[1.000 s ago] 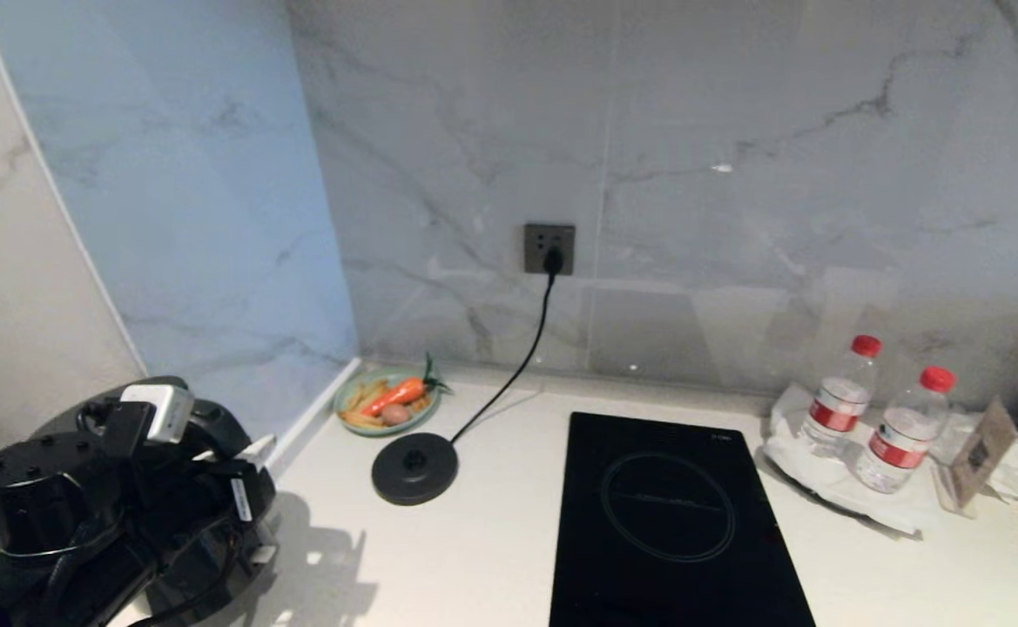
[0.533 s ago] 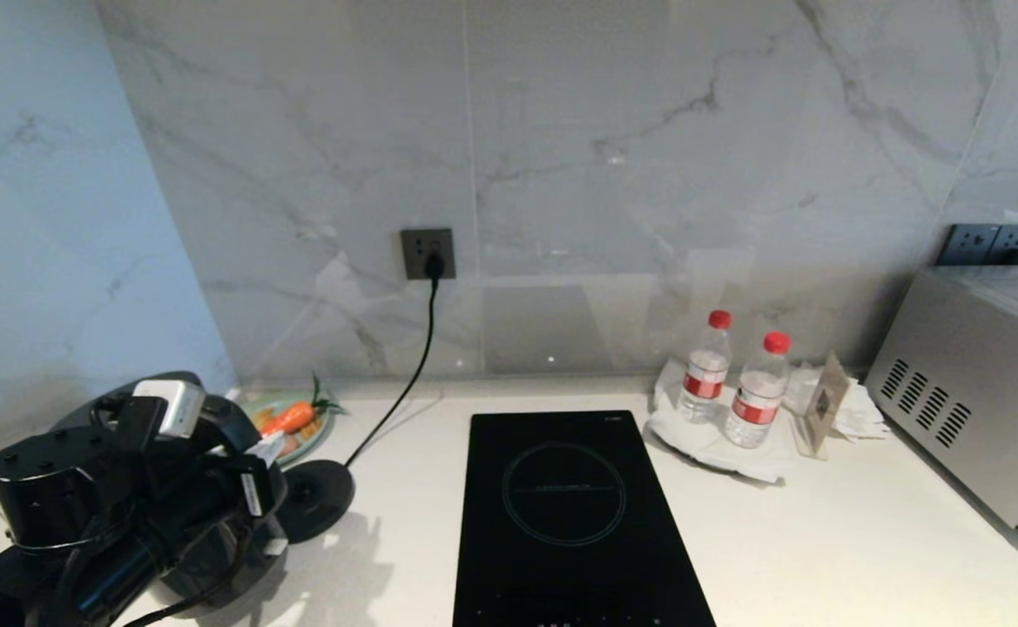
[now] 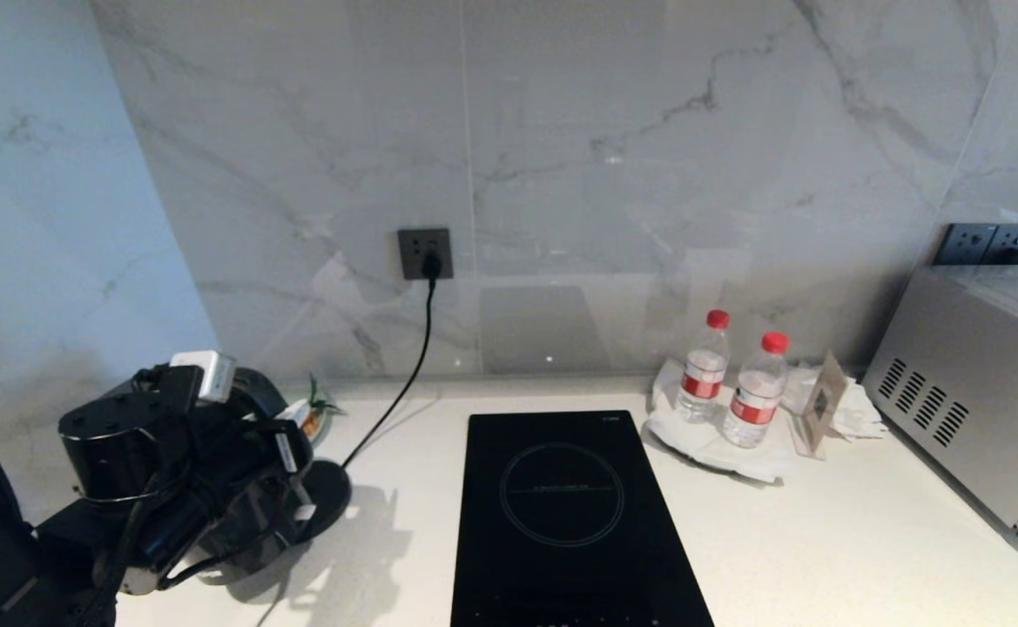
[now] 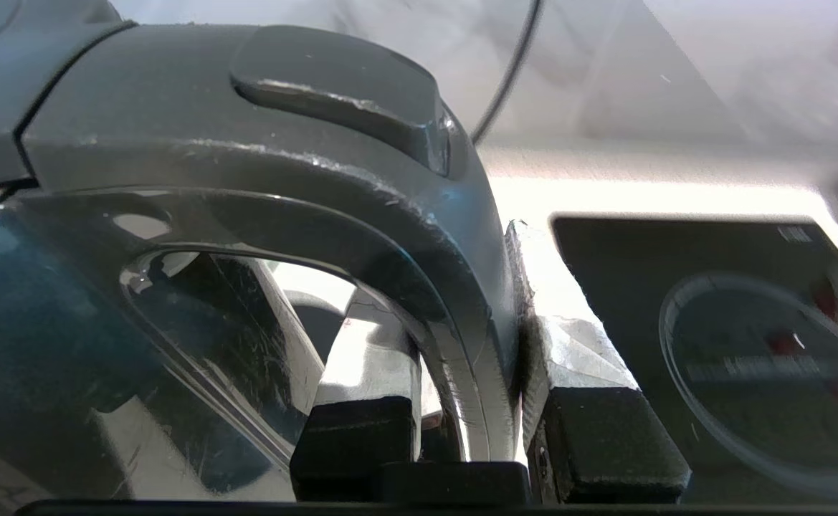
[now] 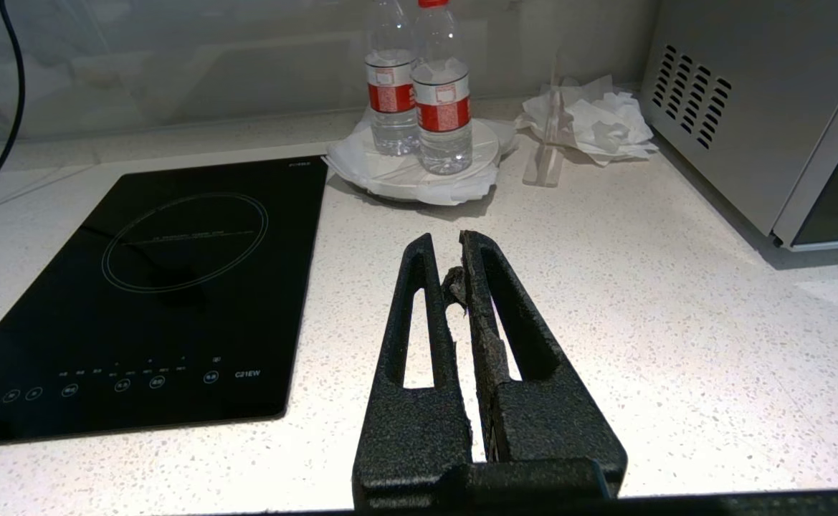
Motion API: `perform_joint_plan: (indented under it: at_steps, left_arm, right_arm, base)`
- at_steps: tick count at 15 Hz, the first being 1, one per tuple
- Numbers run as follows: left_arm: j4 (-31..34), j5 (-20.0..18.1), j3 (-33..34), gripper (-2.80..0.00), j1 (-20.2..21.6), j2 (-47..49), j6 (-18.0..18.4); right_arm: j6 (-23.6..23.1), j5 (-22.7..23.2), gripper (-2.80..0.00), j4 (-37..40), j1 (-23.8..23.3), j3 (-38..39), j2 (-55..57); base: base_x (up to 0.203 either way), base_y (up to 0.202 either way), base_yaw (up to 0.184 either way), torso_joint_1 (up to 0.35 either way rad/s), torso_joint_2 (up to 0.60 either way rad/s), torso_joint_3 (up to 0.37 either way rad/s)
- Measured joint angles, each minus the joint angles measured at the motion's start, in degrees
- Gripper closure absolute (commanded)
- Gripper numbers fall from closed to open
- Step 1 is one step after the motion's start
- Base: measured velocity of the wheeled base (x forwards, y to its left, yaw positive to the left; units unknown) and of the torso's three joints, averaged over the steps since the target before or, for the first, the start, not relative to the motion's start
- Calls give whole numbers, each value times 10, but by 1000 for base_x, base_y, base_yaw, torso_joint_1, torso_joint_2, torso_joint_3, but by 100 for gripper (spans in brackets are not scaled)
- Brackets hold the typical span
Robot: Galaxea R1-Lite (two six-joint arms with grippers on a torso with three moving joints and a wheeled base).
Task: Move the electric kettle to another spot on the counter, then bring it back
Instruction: Place it on the power base
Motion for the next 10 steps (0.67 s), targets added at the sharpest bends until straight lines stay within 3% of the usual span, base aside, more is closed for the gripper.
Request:
perform_joint_plan:
  at_steps: [4, 10]
  left_arm:
    - [0, 63, -64, 0, -38, 45, -2]
    - [0, 93, -134, 0, -67, 112, -1]
  right_arm:
    - [0, 0, 0, 0, 0, 0, 0]
    - [0, 0, 0, 0, 0, 0, 0]
  base:
    - [0, 0, 0, 0, 0, 0]
    - [0, 0, 0, 0, 0, 0]
